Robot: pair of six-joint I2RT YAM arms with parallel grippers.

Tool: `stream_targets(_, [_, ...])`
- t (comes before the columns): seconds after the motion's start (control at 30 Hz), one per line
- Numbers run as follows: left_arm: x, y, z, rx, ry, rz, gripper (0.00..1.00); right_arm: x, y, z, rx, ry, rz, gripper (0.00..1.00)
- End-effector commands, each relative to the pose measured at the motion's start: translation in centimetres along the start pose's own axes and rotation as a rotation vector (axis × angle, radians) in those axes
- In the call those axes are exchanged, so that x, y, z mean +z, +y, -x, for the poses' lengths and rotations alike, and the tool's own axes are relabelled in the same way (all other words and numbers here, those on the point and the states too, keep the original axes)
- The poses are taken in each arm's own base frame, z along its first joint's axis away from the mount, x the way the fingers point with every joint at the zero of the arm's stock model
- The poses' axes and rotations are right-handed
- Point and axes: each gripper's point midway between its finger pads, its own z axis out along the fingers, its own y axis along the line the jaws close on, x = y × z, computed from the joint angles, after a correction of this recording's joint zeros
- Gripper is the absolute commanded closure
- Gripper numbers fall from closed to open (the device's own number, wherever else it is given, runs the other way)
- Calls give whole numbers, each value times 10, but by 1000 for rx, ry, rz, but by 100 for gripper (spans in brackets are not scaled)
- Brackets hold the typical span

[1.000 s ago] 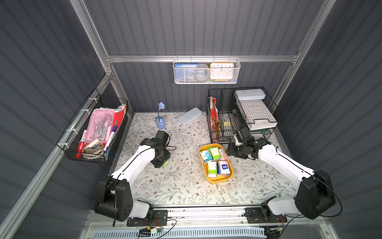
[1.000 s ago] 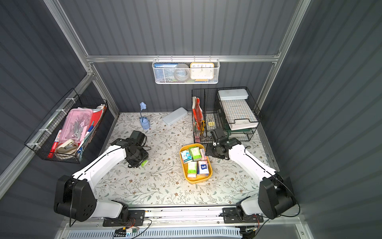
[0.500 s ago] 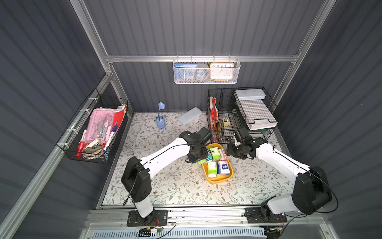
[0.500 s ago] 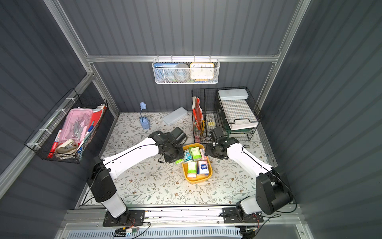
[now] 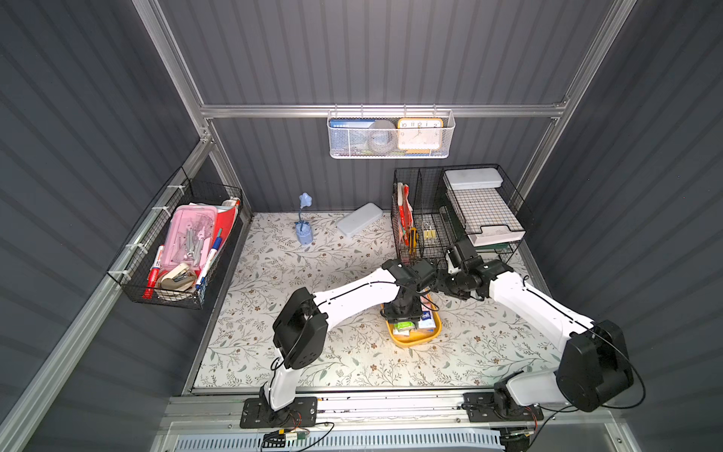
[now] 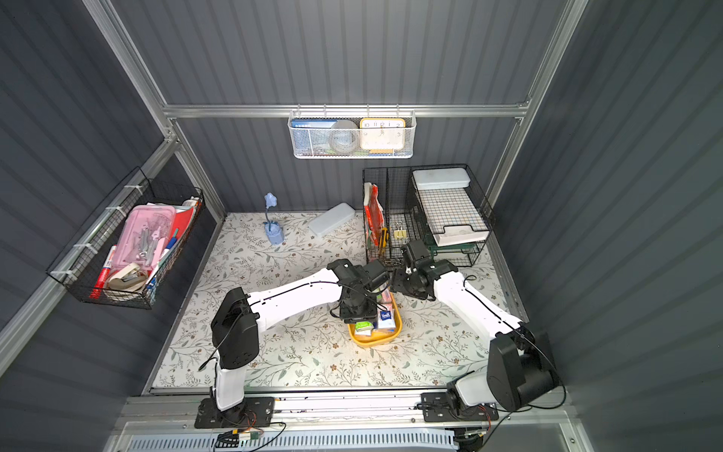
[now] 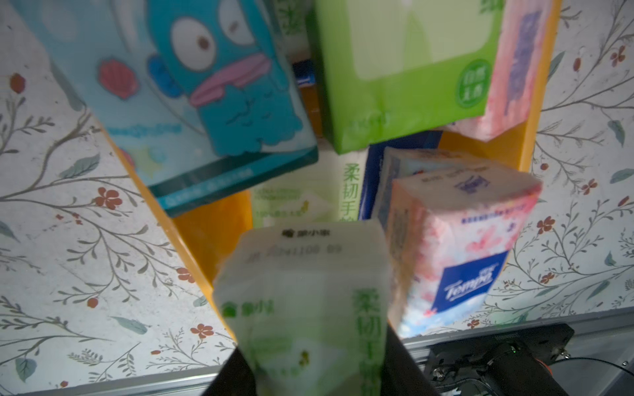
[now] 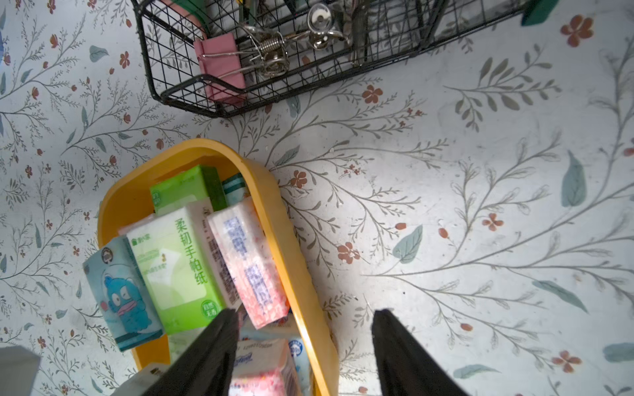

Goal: Put the pocket tissues into the storage box
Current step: Place the pocket tissues in the storage box, then reset both arms

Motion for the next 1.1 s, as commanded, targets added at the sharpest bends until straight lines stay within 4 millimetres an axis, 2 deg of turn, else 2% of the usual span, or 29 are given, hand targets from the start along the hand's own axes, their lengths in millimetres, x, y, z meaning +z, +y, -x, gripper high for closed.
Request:
stream_targets(0.0, [5, 6, -1, 38, 18, 34, 54, -7, -4, 0, -1, -6, -13, 33])
stream_targets(0.07, [6, 4, 2, 42, 11, 35, 52, -8, -7, 0, -2, -7, -21, 33])
stream_targets(0.2, [4, 1, 7, 45, -8, 36, 34, -11, -14, 2, -1, -25, -43, 29])
stream_targets(0.33, [-8, -4, 15, 47, -50, 18, 24, -17, -29, 12, 4, -86, -82, 25])
stream_targets(0.43, [-26, -11, 22, 48, -96, -15, 20, -22, -43, 26, -20, -162, -120, 24])
stream_targets(0.5, [-45, -10, 32, 40, -160, -6, 13, -26, -56, 38, -48, -216, -158, 24])
stream_targets(0.57, [-69, -9, 52, 75, -259, 1, 1, -29, -70, 51, -68, -277, -198, 23])
stream_targets(0.63, [-89, -1, 74, 90, -338, 7, 1, -31, -83, 65, -84, -336, -226, 23])
stream_targets(0.7, [-105, 18, 99, 89, -407, 16, 1, -34, -102, 77, -93, -409, -290, 23])
stream_targets(0.8, [-123, 62, 137, 73, -517, 15, 1, -30, -127, 89, -98, -503, -345, 23])
stream_targets(0.87, [-138, 96, 160, 68, -612, 7, 1, -25, -143, 93, -75, -559, -358, 23])
stream_targets(1.0, [-167, 171, 193, 41, -787, 56, 1, -11, -164, 93, -24, -632, -340, 23])
stream_targets(1.07, [-167, 212, 202, 30, -869, 134, 1, -3, -169, 92, -31, -687, -336, 22])
